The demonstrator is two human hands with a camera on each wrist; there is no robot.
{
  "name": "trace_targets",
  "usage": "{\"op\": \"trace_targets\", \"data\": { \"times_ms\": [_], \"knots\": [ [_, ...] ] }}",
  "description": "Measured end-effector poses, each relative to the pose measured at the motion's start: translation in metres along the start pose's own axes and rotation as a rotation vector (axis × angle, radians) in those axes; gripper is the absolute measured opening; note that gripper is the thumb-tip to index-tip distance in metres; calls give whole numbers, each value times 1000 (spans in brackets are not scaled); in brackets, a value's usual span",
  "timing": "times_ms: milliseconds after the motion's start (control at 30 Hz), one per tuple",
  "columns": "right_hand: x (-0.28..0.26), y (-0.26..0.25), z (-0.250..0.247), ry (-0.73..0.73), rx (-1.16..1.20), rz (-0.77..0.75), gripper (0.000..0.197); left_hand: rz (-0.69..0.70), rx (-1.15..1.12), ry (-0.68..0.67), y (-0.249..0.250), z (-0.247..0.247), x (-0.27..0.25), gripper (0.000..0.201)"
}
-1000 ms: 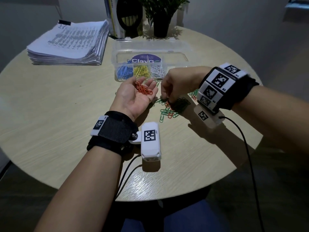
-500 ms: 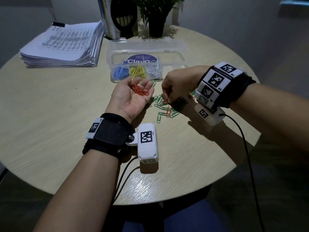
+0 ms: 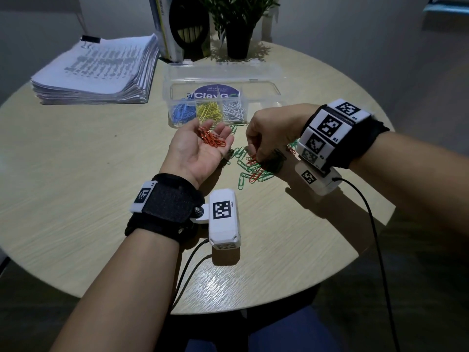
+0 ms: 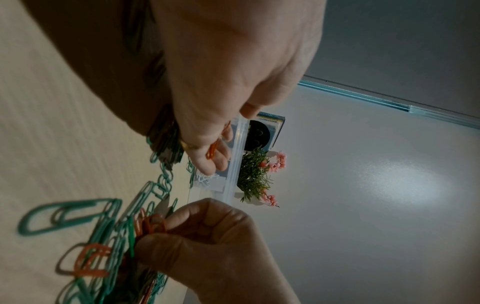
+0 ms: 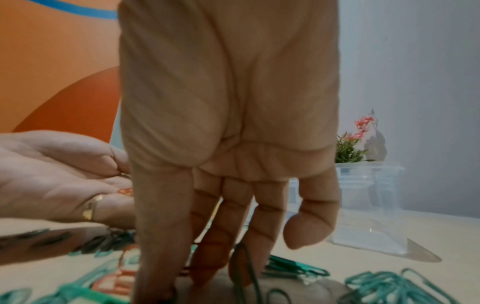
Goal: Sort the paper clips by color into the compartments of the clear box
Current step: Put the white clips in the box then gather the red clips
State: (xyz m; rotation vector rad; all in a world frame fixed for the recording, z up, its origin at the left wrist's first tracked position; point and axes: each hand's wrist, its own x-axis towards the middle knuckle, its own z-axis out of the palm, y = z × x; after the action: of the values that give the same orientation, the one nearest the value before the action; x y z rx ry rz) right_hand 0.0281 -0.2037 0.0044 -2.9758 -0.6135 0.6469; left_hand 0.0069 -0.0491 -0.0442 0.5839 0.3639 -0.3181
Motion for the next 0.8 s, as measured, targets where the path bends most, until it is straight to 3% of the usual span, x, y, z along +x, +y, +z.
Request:
{"op": "trace_targets", "data": {
  "times_ms": [300,633,800],
  "knots": [
    [1,-2,1,-3,48,-35,11,3,1,-4,0,1,-1,34],
    [0,-9,3,4,-107,-37,19,10,3,0,1,1,-3,34],
    [1,-6,4,99,-89,-9,18,10,1,3,1,1,-3,34]
  ]
}}
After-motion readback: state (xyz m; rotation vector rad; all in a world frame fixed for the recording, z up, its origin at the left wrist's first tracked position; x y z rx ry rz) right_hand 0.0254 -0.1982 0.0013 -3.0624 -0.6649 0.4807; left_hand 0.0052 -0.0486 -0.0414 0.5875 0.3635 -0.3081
